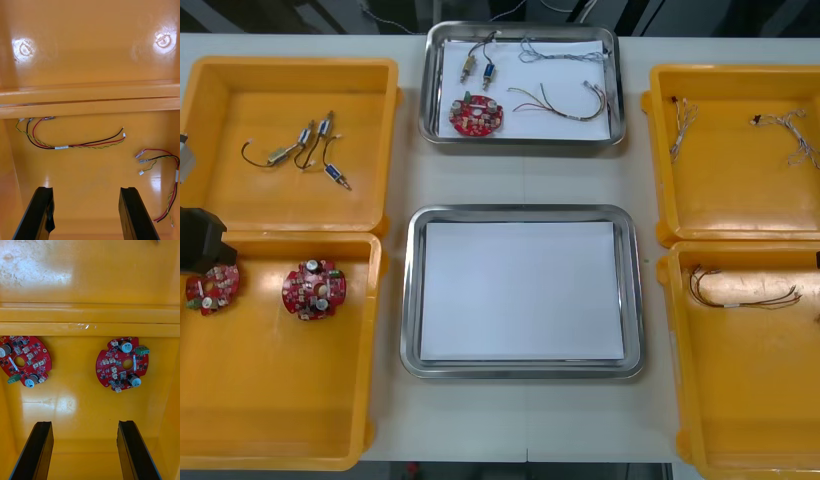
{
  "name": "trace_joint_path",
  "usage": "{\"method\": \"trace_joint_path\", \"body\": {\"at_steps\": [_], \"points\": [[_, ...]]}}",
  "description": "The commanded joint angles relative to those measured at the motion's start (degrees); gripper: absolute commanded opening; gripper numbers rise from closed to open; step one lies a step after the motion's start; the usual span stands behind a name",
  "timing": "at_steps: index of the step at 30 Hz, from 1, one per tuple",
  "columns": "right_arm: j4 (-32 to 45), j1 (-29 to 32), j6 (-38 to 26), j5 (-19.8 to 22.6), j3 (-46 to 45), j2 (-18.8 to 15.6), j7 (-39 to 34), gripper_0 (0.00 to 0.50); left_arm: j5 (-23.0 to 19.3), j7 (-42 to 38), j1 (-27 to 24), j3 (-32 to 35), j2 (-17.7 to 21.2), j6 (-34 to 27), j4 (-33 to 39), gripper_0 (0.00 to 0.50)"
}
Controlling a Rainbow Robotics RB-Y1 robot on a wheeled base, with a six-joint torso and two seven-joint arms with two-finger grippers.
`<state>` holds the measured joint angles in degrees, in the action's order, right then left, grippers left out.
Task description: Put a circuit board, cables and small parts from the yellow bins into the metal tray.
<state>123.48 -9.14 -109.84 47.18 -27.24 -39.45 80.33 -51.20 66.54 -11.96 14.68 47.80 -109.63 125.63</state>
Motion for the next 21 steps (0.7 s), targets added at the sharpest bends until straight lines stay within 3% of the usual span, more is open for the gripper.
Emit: {"method": "trace_joint_path", "body": {"at_steps": [1, 21], "points": [[0.4, 0.7, -0.2, 0.5, -0.4, -2.4, -1.6, 0.5, 0.1, 4.4, 0.8, 1.8, 2.3, -0.4, 1.6, 0.5], [0.4, 0.7, -0.2, 0.5, -0.4, -2.4, -1.6, 0.5, 0.1, 4.4, 0.8, 1.8, 2.3, -0.4, 1.6, 0.5]]}}
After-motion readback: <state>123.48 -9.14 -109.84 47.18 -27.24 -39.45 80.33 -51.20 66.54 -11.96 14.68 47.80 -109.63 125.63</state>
